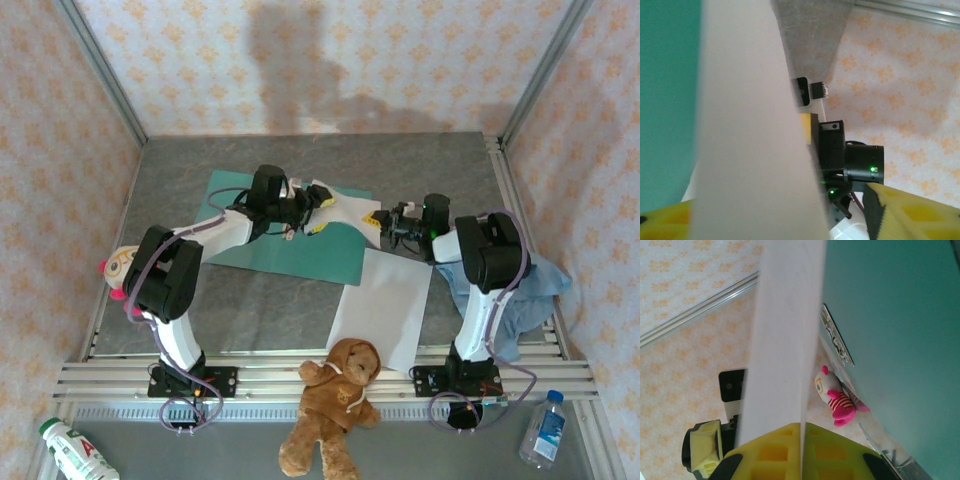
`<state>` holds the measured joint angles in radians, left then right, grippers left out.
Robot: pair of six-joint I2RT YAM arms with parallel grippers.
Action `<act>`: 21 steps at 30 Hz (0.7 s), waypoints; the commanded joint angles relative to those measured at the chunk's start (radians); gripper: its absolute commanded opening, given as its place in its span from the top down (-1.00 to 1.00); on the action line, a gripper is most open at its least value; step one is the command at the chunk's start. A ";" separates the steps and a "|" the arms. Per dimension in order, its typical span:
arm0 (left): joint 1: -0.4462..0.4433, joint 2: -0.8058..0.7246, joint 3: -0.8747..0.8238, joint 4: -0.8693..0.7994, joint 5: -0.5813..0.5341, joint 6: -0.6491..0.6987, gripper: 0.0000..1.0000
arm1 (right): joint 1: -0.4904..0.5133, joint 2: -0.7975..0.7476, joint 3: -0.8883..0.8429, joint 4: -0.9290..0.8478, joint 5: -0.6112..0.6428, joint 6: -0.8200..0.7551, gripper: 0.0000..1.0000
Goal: Put the files into the folder
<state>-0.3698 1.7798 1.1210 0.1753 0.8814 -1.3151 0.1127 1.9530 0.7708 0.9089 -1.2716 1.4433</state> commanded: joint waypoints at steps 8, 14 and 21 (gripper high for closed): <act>0.104 -0.212 0.113 -0.685 -0.261 0.485 -0.79 | 0.007 -0.262 0.421 -1.230 0.139 -0.802 1.00; 0.198 -0.233 0.084 -0.796 -0.480 0.640 -0.84 | 0.049 -0.203 0.707 -1.542 0.229 -0.970 1.00; 0.223 -0.128 0.012 -0.758 -0.528 0.680 -0.71 | 0.168 -0.001 1.200 -1.834 0.338 -1.082 1.00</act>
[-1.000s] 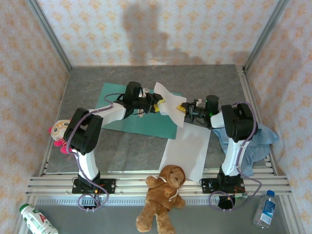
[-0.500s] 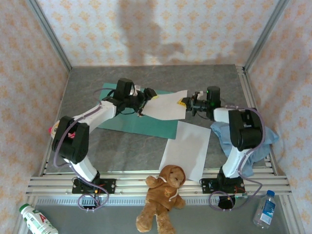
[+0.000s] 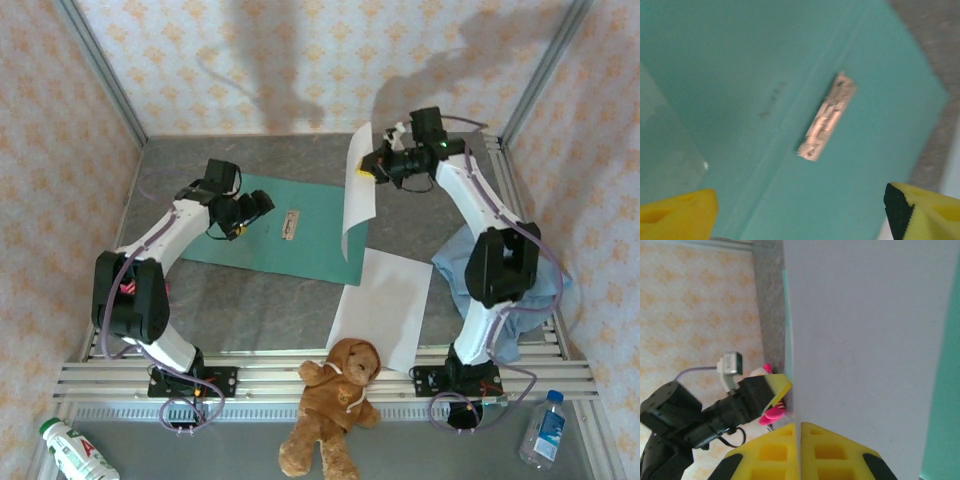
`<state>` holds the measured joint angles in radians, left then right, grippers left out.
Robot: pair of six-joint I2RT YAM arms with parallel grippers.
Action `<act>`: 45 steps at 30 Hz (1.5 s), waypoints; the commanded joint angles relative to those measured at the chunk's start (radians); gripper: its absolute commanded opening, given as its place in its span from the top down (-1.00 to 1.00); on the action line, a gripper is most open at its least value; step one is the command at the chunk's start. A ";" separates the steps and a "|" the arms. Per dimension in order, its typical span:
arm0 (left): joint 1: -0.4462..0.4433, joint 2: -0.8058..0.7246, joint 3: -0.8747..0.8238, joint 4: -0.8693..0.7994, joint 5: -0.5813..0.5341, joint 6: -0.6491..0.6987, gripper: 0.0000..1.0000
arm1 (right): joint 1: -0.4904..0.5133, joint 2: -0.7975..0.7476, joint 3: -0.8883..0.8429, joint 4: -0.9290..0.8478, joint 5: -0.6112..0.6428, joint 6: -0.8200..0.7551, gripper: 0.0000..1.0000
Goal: Put the files into the folder
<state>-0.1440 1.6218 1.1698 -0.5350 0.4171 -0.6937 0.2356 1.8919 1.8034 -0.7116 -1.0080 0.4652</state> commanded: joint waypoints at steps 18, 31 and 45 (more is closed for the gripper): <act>-0.045 0.194 -0.102 0.095 0.096 -0.151 -0.59 | 0.116 0.396 0.829 -0.253 0.073 -0.129 1.00; -0.174 0.255 -0.059 0.252 0.074 -0.255 -0.53 | 0.046 0.458 0.867 -0.191 -0.005 -0.158 1.00; 0.029 -0.009 -0.179 0.133 0.067 -0.088 -0.55 | 0.178 0.445 0.861 -0.070 -0.030 -0.138 1.00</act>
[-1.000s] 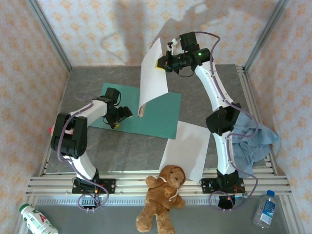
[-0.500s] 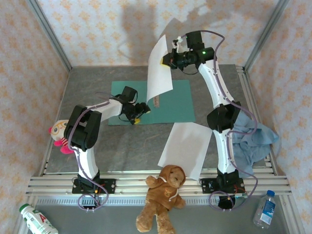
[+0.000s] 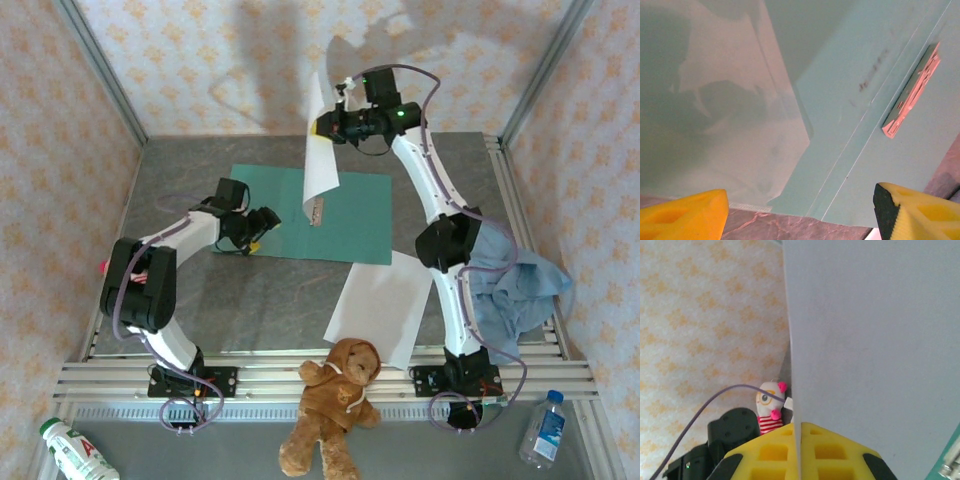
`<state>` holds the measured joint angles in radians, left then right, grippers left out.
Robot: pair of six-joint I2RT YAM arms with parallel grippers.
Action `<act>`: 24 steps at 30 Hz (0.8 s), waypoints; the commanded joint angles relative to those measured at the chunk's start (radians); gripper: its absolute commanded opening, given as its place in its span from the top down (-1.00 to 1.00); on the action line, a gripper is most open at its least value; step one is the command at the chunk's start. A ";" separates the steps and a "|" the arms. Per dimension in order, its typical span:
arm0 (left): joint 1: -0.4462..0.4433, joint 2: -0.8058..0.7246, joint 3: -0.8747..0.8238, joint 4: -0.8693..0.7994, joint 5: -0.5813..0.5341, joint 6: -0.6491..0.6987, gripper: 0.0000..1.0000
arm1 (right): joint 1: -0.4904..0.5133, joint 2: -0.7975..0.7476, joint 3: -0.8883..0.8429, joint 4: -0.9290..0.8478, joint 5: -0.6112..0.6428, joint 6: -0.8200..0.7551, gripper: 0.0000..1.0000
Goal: Put the files into the folder
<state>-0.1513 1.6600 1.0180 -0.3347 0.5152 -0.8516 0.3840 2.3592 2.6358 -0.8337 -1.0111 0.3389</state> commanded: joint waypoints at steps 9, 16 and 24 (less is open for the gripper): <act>0.167 -0.051 -0.095 -0.031 -0.079 0.106 -0.53 | 0.069 -0.047 -0.144 -0.019 0.177 -0.156 1.00; 0.171 0.016 -0.042 -0.020 -0.099 0.136 -0.53 | 0.071 -0.040 -0.335 0.047 0.521 -0.171 1.00; 0.199 0.061 -0.008 -0.031 -0.073 0.166 -0.53 | 0.093 -0.008 -0.346 0.061 0.696 -0.224 1.00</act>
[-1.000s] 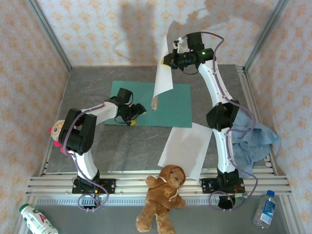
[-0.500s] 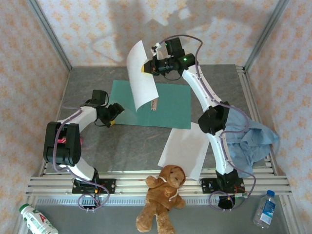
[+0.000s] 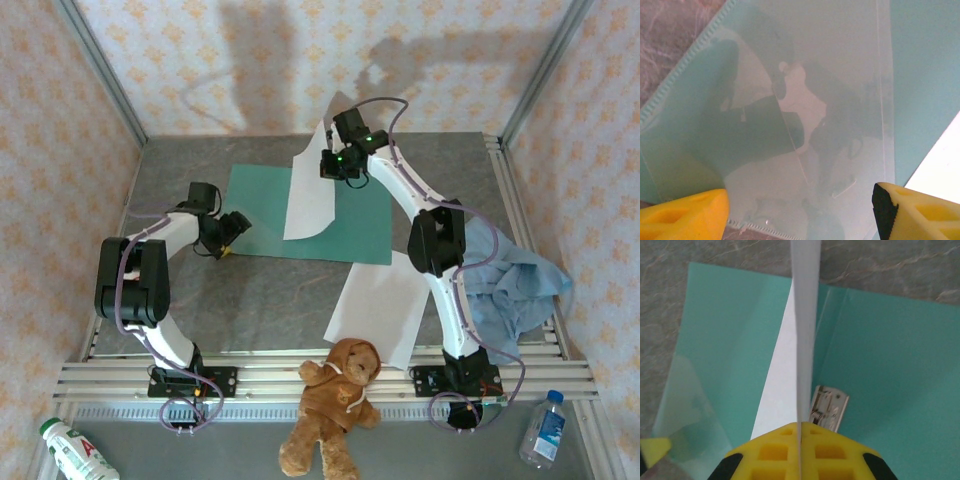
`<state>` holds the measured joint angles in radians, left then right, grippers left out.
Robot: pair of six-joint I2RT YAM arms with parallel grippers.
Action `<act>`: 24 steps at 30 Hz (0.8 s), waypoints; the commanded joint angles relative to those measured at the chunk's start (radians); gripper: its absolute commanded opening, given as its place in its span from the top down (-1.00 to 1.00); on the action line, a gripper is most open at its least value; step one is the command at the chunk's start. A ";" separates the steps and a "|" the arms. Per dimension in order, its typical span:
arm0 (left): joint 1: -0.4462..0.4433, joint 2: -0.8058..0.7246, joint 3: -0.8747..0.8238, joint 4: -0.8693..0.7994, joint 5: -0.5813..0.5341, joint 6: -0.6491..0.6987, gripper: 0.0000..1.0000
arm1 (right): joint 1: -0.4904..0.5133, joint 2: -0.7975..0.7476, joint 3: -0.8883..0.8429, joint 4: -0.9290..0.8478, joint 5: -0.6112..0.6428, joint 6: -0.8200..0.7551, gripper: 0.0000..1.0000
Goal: Put the files into the folder
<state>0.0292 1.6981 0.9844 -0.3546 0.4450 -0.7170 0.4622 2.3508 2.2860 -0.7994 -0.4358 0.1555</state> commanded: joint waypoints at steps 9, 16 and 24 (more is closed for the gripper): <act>0.035 0.053 0.027 0.011 0.036 0.039 -0.52 | 0.037 -0.042 -0.076 0.101 0.116 -0.081 1.00; 0.040 0.050 0.026 0.006 0.049 0.042 -0.52 | 0.052 -0.061 -0.154 0.151 0.080 -0.024 1.00; 0.042 0.043 0.040 0.001 0.050 0.044 -0.52 | 0.053 -0.105 -0.294 0.240 0.122 0.134 1.00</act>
<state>0.0616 1.7355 0.9962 -0.3477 0.4908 -0.6971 0.5102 2.3196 2.0262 -0.6243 -0.3519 0.2119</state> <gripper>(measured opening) 0.759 0.049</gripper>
